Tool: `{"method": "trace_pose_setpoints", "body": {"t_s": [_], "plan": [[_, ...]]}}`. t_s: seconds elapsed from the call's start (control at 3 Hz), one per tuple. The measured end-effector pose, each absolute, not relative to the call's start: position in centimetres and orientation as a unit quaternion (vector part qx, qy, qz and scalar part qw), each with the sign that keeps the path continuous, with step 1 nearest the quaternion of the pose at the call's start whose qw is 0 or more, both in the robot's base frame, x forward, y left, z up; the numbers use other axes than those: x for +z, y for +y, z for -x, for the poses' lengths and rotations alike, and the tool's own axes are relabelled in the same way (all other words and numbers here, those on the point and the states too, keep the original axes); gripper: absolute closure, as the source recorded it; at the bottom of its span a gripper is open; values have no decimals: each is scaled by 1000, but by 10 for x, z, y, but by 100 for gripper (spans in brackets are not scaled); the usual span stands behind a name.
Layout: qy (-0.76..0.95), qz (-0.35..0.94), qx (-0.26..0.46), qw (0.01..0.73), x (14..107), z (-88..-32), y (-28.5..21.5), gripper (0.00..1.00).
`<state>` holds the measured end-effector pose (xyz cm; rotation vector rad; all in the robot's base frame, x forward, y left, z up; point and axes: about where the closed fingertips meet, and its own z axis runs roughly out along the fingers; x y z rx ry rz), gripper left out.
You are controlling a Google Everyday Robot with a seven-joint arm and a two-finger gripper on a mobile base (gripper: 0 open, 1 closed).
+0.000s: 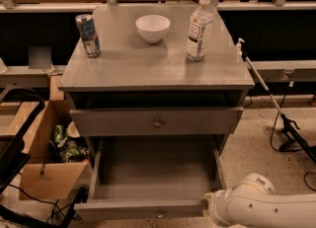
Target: Open middle drawer
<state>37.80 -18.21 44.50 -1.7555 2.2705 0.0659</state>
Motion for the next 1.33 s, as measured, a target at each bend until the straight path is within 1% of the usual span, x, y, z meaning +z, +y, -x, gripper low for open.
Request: {"method": "trace_pose_setpoints", "body": {"t_s": [1.0,1.33], "plan": [[784,606,23,135,445,-378,-182,100],[784,606,23,135,446,-378,-182,82]]}}
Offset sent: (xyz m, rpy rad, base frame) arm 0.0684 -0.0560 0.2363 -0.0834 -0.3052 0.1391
